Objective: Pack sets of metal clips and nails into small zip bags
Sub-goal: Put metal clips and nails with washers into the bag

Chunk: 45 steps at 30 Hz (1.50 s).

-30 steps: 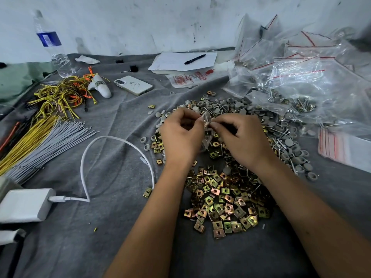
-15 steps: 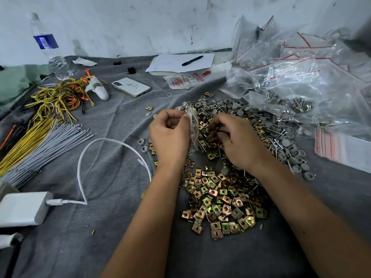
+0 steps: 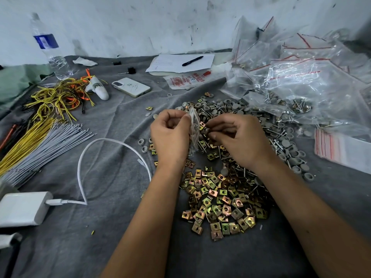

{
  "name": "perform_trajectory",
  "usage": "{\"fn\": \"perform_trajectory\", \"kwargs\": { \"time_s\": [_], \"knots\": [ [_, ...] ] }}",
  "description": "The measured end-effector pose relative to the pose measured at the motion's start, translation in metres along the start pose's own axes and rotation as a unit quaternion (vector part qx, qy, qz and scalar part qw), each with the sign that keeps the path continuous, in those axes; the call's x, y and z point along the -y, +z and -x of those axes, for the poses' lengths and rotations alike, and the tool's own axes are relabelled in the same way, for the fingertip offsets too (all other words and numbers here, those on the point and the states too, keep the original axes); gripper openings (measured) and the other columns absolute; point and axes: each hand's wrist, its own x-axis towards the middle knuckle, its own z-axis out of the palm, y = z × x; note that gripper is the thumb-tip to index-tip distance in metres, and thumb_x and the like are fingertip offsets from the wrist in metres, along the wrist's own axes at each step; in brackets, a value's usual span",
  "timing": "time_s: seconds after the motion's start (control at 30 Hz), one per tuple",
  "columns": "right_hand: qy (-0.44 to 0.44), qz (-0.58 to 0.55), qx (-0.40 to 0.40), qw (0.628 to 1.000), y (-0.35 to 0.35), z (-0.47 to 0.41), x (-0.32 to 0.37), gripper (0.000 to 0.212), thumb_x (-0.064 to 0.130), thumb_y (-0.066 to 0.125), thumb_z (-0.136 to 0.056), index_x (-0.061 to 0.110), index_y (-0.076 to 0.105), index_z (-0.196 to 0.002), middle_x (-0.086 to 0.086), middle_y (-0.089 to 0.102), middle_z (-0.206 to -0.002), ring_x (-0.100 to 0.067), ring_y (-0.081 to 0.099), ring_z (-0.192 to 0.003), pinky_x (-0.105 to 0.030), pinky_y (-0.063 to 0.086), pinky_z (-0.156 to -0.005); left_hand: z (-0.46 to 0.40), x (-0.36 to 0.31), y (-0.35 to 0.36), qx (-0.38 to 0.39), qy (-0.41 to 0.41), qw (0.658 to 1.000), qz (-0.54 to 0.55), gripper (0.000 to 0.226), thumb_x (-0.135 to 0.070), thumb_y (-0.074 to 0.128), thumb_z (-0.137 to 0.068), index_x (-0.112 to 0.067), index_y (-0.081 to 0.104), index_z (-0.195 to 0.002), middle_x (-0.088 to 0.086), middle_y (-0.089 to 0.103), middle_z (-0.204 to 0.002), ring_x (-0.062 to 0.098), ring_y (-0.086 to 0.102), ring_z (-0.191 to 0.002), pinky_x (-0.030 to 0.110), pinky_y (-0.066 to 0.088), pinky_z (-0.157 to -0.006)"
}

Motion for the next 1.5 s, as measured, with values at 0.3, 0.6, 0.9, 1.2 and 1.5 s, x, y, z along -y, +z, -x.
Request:
{"fn": "perform_trajectory", "kwargs": {
  "time_s": [0.3, 0.6, 0.9, 1.2, 1.5],
  "knots": [
    [-0.056, -0.011, -0.001, 0.998, -0.003, -0.001, 0.002, 0.027, 0.007, 0.072, -0.093, 0.03, 0.075, -0.107, 0.009, 0.076, -0.089, -0.011, 0.072, -0.079, -0.024, 0.06, -0.073, 0.004, 0.0, 0.004, 0.07, 0.034, 0.991, -0.11, 0.006, -0.004, 0.073, -0.09, -0.007, 0.071, -0.085, 0.002, 0.069, -0.066, 0.008, 0.061, -0.057, 0.021, 0.049, -0.054],
    [-0.034, 0.06, -0.022, 0.997, -0.004, -0.002, -0.001, 0.015, 0.012, 0.073, -0.093, 0.02, 0.075, -0.106, 0.011, 0.074, -0.091, -0.001, 0.07, -0.083, -0.023, 0.058, -0.075, 0.006, -0.002, 0.004, 0.089, 0.046, 0.985, -0.143, 0.01, -0.004, 0.073, -0.089, -0.012, 0.071, -0.083, 0.007, 0.072, -0.071, 0.013, 0.064, -0.061, 0.029, 0.054, -0.058],
    [-0.01, 0.194, -0.035, 0.98, -0.009, -0.004, -0.005, 0.023, 0.038, 0.078, -0.088, 0.019, 0.08, -0.101, 0.005, 0.076, -0.089, 0.002, 0.065, -0.073, -0.009, 0.048, -0.065, 0.007, -0.002, 0.007, 0.069, 0.029, 0.994, -0.085, 0.005, -0.001, 0.07, -0.091, -0.004, 0.071, -0.087, 0.014, 0.068, -0.07, 0.019, 0.06, -0.061, 0.03, 0.05, -0.057],
    [0.161, 0.454, -0.09, 0.872, -0.049, -0.014, -0.039, 0.037, 0.028, 0.062, -0.101, 0.017, 0.064, -0.136, -0.019, 0.058, -0.137, -0.044, 0.037, -0.133, -0.052, 0.039, -0.107, 0.011, -0.002, 0.01, 0.096, 0.038, 0.992, -0.069, 0.014, 0.0, 0.071, -0.093, -0.011, 0.07, -0.084, -0.002, 0.066, -0.066, 0.003, 0.059, -0.055, 0.018, 0.05, -0.053],
    [0.15, 0.491, 0.014, 0.858, -0.045, -0.022, -0.044, 0.047, 0.045, 0.056, -0.102, 0.043, 0.047, -0.148, -0.016, 0.041, -0.149, -0.041, 0.03, -0.137, -0.053, 0.035, -0.108, 0.009, 0.002, 0.009, 0.1, 0.04, 0.993, -0.039, 0.004, 0.002, 0.07, -0.093, -0.001, 0.07, -0.089, -0.009, 0.063, -0.059, 0.003, 0.055, -0.051, 0.016, 0.046, -0.051]
  ]
}}
